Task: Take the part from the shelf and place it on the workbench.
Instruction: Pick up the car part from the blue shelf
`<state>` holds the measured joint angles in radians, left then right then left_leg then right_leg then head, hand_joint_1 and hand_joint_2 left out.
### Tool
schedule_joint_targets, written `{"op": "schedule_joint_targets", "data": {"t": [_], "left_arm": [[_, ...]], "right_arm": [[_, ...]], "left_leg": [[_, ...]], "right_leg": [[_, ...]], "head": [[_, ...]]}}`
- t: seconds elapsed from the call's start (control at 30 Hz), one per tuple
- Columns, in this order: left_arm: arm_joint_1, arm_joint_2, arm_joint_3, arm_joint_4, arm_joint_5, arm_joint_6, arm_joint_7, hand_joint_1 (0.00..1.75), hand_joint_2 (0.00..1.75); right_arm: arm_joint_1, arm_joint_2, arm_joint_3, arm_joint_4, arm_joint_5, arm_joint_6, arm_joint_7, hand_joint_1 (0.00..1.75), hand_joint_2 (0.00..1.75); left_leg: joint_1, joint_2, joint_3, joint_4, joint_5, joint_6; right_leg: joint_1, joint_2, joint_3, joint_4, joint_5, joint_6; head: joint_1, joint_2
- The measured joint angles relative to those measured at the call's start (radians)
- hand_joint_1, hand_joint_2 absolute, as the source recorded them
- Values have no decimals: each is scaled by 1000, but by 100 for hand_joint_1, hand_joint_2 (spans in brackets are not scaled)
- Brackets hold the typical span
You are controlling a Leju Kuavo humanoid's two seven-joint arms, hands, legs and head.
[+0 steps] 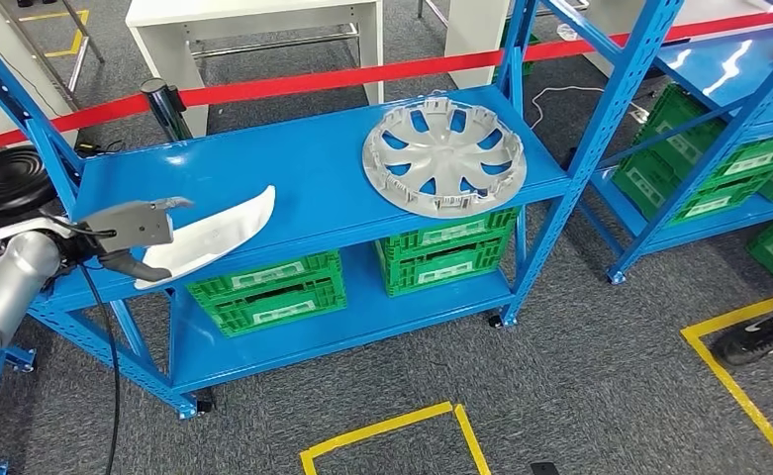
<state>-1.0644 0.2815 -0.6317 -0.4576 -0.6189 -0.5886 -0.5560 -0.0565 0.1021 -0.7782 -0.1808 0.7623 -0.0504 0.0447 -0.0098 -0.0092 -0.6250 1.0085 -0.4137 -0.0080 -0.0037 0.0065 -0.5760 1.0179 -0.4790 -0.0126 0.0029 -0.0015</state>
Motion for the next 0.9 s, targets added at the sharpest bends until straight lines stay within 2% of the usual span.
{"op": "schedule_joint_targets", "data": {"t": [0.17,0.33,0.67,0.8,0.9], "left_arm": [[85,67,-47,-129,93,-27,7,0,175],[122,113,-72,-208,117,-32,12,0,175],[161,145,-116,-271,145,-9,35,0,175],[177,142,-142,-286,148,29,57,0,175],[196,133,-156,-299,140,93,90,0,175]], "right_arm": [[1,-1,-5,0,3,0,1,0,0],[1,-2,-8,0,4,0,1,0,0],[1,-2,-9,0,7,0,4,0,0],[0,-2,-13,0,9,-2,14,0,0],[0,-2,-19,0,10,-4,17,0,0]], "left_leg": [[0,0,0,0,0,0],[0,-1,0,0,0,0],[0,-1,0,0,0,0],[0,-1,0,0,0,0],[0,-1,0,0,-1,0]], "right_leg": [[0,0,0,0,-1,-1],[0,-1,0,0,-1,-1],[0,-1,1,0,-1,-1],[0,-1,0,0,-1,-1],[0,-1,0,0,-1,-1]], "head": [[0,0],[0,0],[0,0],[0,0],[0,0]]}}
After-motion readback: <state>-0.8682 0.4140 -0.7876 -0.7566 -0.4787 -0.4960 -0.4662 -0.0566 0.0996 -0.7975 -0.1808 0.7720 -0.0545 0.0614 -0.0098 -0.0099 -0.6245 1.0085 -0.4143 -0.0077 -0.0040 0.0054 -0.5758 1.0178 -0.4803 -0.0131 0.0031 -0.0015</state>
